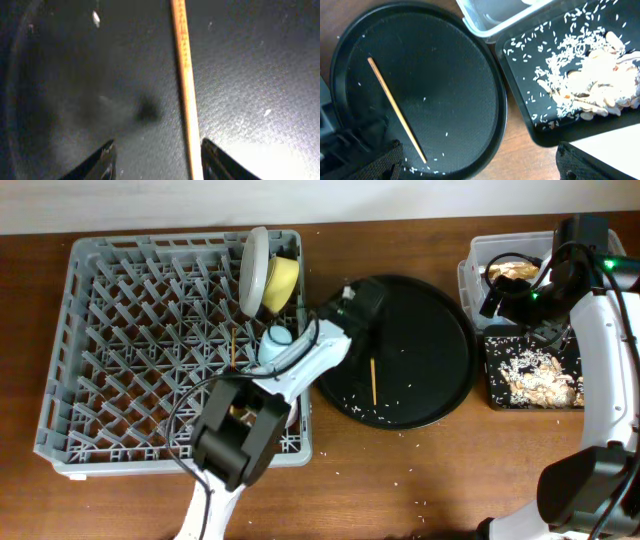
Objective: Sort waste into correct bins and load items into the dishwasher rack
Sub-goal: 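Place the chopstick into the rack with the left gripper, then grasp the second wooden chopstick with the left gripper, then place the second chopstick into the rack beside the first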
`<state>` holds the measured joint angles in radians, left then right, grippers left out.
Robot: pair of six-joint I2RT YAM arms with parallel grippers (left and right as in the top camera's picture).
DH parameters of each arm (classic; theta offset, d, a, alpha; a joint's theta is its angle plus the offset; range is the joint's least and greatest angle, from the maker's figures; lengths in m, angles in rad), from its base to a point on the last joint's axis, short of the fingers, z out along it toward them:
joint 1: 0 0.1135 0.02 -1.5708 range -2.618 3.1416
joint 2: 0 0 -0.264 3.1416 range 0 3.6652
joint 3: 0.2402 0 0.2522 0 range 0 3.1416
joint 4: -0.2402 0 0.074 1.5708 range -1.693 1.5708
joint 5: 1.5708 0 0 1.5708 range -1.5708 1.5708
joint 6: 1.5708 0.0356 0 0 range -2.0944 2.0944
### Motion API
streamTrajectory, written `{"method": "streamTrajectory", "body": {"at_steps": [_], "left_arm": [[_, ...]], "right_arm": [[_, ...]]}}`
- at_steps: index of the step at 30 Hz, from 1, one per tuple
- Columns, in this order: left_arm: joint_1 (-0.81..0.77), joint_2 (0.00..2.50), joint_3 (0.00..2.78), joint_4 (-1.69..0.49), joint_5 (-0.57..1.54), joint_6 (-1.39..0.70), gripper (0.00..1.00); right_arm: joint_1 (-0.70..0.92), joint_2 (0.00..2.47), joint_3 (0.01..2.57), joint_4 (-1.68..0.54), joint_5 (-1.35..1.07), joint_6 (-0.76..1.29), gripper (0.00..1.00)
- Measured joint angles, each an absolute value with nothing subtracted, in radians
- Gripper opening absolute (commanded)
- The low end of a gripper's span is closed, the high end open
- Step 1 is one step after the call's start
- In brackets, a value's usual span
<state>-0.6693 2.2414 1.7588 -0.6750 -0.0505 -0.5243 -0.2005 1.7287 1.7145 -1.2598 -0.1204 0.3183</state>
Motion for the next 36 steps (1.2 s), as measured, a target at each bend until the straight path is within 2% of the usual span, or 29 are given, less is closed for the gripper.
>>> {"method": "streamTrajectory", "body": {"at_steps": [2, 4, 6, 8, 15, 19, 20, 21, 27, 31, 36], "left_arm": [[-0.668, 2.315, 2.068, -0.828, -0.051, -0.496, 0.53], [-0.668, 2.332, 2.148, -0.87, -0.038, -0.483, 0.52], [-0.669, 2.425, 2.157, -0.875, -0.033, -0.472, 0.49], [-0.67, 2.484, 2.156, -0.876, -0.045, -0.469, 0.35], [-0.79, 2.495, 2.156, -0.875, -0.279, -0.464, 0.35], [-0.757, 2.497, 2.156, -0.896, -0.296, -0.506, 0.33], [-0.748, 2.497, 2.156, -0.896, -0.293, -0.519, 0.27], [-0.741, 2.497, 2.156, -0.894, -0.288, -0.529, 0.26], [-0.738, 2.516, 2.156, -0.872, -0.27, -0.543, 0.25], [-0.739, 2.518, 2.156, -0.865, -0.253, -0.546, 0.0], [-0.739, 2.52, 2.167, -0.875, -0.246, -0.547, 0.0]], "right_arm": [[-0.2, 1.729, 1.715, -1.26, -0.12, 0.318, 0.98], [-0.2, 1.729, 1.715, -1.26, -0.12, 0.318, 0.98], [-0.2, 1.729, 1.715, -1.26, -0.12, 0.318, 0.98], [-0.2, 1.729, 1.715, -1.26, -0.12, 0.318, 0.98], [-0.2, 1.729, 1.715, -1.26, -0.12, 0.318, 0.99], [-0.2, 1.729, 1.715, -1.26, -0.12, 0.318, 0.98], [-0.2, 1.729, 1.715, -1.26, -0.12, 0.318, 0.99], [-0.2, 1.729, 1.715, -1.26, -0.12, 0.318, 0.98], [-0.2, 1.729, 1.715, -1.26, -0.12, 0.318, 0.98], [-0.2, 1.729, 1.715, -1.26, -0.12, 0.318, 0.98], [-0.2, 1.729, 1.715, -1.26, -0.12, 0.318, 0.99]]}}
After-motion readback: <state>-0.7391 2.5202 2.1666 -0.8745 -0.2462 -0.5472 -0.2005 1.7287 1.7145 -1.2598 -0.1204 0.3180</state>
